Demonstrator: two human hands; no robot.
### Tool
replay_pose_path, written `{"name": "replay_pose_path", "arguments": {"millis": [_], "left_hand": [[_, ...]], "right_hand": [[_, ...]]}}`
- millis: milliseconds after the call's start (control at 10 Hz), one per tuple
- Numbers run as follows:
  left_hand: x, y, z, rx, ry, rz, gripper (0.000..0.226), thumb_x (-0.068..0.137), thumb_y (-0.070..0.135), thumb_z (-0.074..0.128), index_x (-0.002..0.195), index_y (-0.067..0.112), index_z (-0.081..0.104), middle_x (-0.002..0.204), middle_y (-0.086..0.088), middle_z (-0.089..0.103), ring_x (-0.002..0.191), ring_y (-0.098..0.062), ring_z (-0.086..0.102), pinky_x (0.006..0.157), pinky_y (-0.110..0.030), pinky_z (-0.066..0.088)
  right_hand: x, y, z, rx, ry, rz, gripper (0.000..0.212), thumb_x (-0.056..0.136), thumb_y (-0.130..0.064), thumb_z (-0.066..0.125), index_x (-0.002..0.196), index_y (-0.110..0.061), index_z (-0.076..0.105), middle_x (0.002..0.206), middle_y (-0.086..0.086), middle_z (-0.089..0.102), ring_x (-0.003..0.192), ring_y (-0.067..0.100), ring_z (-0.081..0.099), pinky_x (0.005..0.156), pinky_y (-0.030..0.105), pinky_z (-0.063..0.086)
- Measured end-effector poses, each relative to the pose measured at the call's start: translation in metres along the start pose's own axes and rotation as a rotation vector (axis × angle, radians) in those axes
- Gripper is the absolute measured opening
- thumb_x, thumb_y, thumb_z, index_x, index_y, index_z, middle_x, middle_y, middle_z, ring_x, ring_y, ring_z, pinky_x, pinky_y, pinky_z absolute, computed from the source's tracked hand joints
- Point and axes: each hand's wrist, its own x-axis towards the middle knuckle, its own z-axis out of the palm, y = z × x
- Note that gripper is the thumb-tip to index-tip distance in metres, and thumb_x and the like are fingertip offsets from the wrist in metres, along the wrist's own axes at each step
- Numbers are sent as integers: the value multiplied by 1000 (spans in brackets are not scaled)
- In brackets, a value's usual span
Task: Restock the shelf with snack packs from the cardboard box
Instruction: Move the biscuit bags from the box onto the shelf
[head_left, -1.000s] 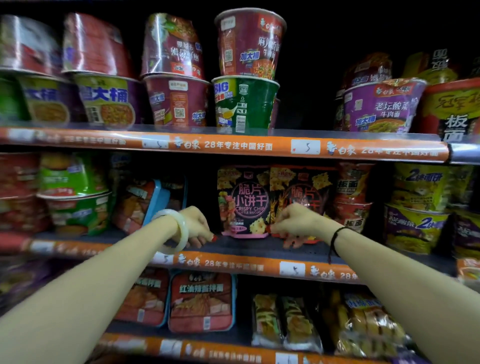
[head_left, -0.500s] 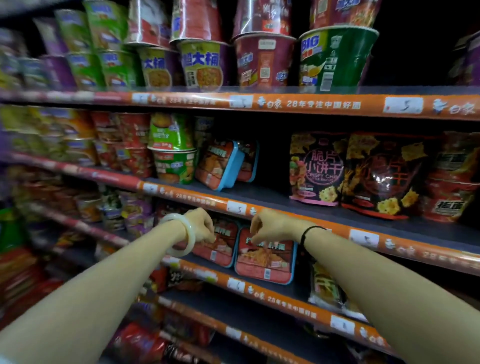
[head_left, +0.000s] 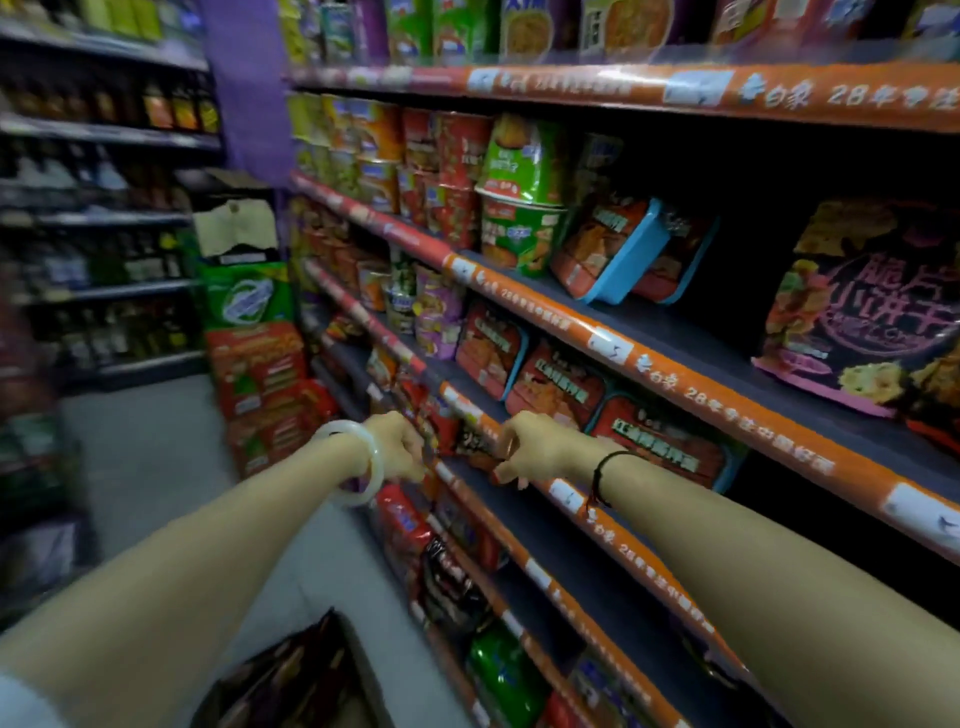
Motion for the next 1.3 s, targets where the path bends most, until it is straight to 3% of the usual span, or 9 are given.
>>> {"name": "replay_pose_path", "arguments": {"millis": [100, 200, 300, 400, 600, 800, 1000, 1200, 1300], "left_hand": [[-26, -32, 18, -61, 1, -126, 21, 81, 11, 67, 99, 1, 70, 60, 4, 55, 52, -7, 48, 36, -7, 36], [-41, -48, 31, -101, -9, -200, 19, 81, 10, 69, 97, 0, 69, 65, 0, 58, 57, -9, 53, 35, -8, 39], [-52, -79, 42, -138, -31, -262, 22, 82, 14, 70, 100, 1, 67, 78, -4, 63, 65, -11, 58, 42, -11, 44], [-61, -105, 43, -177, -41, -332, 27, 81, 16, 70, 104, 1, 67, 78, -2, 63, 75, -15, 60, 49, -14, 46], [-56, -163, 39, -251, -2, -399, 27, 81, 16, 72, 102, 1, 67, 73, 3, 60, 64, -9, 56, 46, -16, 45], [-34, -227, 22, -199, -33, -398, 26, 82, 18, 69, 103, 1, 68, 90, -7, 64, 66, -12, 55, 54, -20, 46], [-7, -290, 15, -138, -89, -422, 28, 79, 24, 72, 100, 5, 69, 82, -4, 66, 71, -16, 61, 61, -26, 52], [14, -330, 34, -167, -98, -441, 22, 77, 26, 74, 93, 16, 64, 89, 2, 62, 85, -17, 62, 75, -27, 52], [26, -348, 50, -167, -122, -455, 20, 78, 25, 73, 93, 15, 64, 89, 1, 62, 86, -17, 62, 74, -26, 51]], "right_hand": [[11, -5, 20, 10, -56, -73, 22, 87, -21, 66, 91, 0, 68, 76, 15, 71, 66, 22, 64, 60, 35, 53], [24, -16, 46, -19, -97, -112, 25, 85, -22, 68, 100, -3, 65, 85, 13, 72, 75, 24, 69, 64, 36, 55], [34, -30, 65, 6, -137, -156, 31, 85, -22, 68, 107, 0, 65, 86, 12, 71, 80, 25, 68, 77, 39, 56], [50, -48, 82, -17, -195, -192, 29, 85, -23, 67, 103, 1, 66, 79, 9, 69, 72, 19, 63, 68, 33, 52], [94, -88, 114, -27, -256, -243, 21, 84, -25, 70, 98, -11, 61, 73, -4, 60, 59, 2, 56, 49, 17, 37], [147, -121, 146, 4, -299, -239, 30, 83, -23, 71, 106, -5, 61, 85, 8, 69, 56, 5, 62, 56, 23, 51], [195, -138, 176, -8, -337, -200, 31, 82, -24, 71, 106, -6, 62, 91, 9, 69, 59, 6, 64, 55, 21, 48], [227, -143, 206, -7, -372, -168, 26, 84, -21, 68, 105, -7, 62, 72, 3, 66, 66, 13, 66, 52, 19, 46], [244, -142, 226, -14, -426, -159, 26, 84, -20, 69, 105, -5, 65, 81, 8, 69, 79, 21, 69, 67, 30, 55]]}}
